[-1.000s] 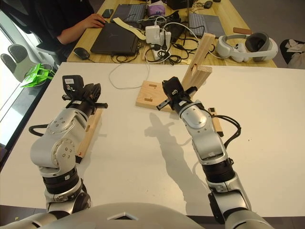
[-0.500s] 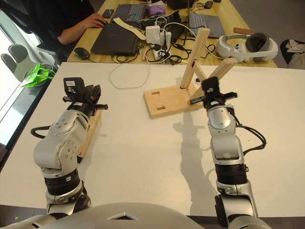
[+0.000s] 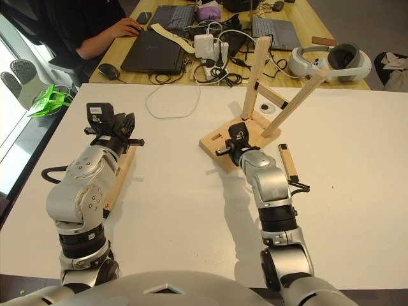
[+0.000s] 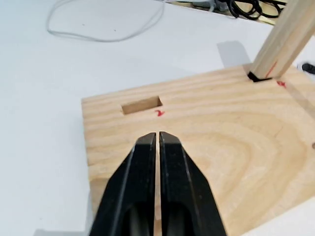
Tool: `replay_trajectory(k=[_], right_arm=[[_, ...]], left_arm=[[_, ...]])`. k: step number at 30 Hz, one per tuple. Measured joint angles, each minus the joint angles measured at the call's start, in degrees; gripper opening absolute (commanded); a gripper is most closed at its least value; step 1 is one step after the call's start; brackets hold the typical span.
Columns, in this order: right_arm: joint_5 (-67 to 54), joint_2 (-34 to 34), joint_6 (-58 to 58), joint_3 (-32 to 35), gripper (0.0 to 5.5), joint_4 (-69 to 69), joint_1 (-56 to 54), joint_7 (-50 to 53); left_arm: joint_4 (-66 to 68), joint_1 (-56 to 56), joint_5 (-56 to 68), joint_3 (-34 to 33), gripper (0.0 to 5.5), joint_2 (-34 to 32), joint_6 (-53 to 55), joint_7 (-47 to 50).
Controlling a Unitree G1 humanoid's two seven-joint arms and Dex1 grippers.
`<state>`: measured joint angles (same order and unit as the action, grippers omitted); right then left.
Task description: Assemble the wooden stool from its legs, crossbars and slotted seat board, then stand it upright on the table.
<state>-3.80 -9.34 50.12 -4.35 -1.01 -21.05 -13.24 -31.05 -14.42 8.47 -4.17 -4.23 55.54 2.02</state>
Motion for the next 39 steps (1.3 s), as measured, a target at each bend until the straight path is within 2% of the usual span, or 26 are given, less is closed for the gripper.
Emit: replay_trajectory(k=[4,6,9,11,14,16,19,23,26,29,33,39], right_arm=[[-4.86,-1.57,9.68,-2.52,0.12,4.81,0.88,-6.51],[-9.20,-4.90,16.91,-5.02,0.12,12.70,4.23,-11.32],[-12.81,-9.52,22.93,-4.19,0.12,19.40,5.49,-14.05],[-13.31,-11.80,21.25,-2.79,0.47,22.20,5.47,-15.07],[-14.59,-8.56,13.43,2.96,0.93,21.66,1.65,-13.31],[-13.86,-6.73,8.54,4.68,1.29,17.74,-1.72,-10.77],[-9.21,-6.44,1.34,5.03,1.86,4.82,-4.18,-6.07],[-3.55,-5.83,-8.17,2.69,2.47,-14.18,-8.70,-3.32],[-0.85,-4.37,-14.56,0.48,2.47,-27.95,-13.41,-3.60],[0.31,-4.25,-17.19,-0.62,2.47,-36.04,-17.43,-6.18],[-0.38,-7.45,-11.22,-4.09,2.47,-30.96,-16.32,-16.44],[-6.09,-16.70,4.05,-7.52,2.47,-8.28,-7.49,-29.00]], left_arm=[[-0.35,0.11,-0.05,-0.19,1.09,-0.01,0.01,0.08],[-0.96,0.43,-0.08,-0.51,1.09,-0.22,0.03,0.10],[-2.13,0.76,-0.09,-1.31,1.09,-0.28,0.12,0.35],[-2.29,1.27,-0.29,-1.48,1.05,-0.27,0.28,0.68],[-2.69,1.59,-0.60,-1.50,1.05,-0.18,0.40,1.30],[-2.62,1.56,-0.76,-1.34,1.05,-0.10,0.37,1.38],[-1.81,1.04,-1.12,-1.24,1.05,-0.18,0.16,1.18],[-0.84,-0.35,-1.13,-1.10,1.05,-0.23,-0.07,0.99],[-0.12,-0.62,-1.17,-0.68,1.05,-0.23,-0.13,0.98],[0.27,-0.74,-1.23,-0.19,1.05,-0.24,-0.24,0.91],[0.22,-0.81,-1.27,-0.33,1.05,-0.35,-0.40,0.91],[-0.58,-0.16,-1.72,-0.82,1.05,-0.30,-0.45,1.28]])
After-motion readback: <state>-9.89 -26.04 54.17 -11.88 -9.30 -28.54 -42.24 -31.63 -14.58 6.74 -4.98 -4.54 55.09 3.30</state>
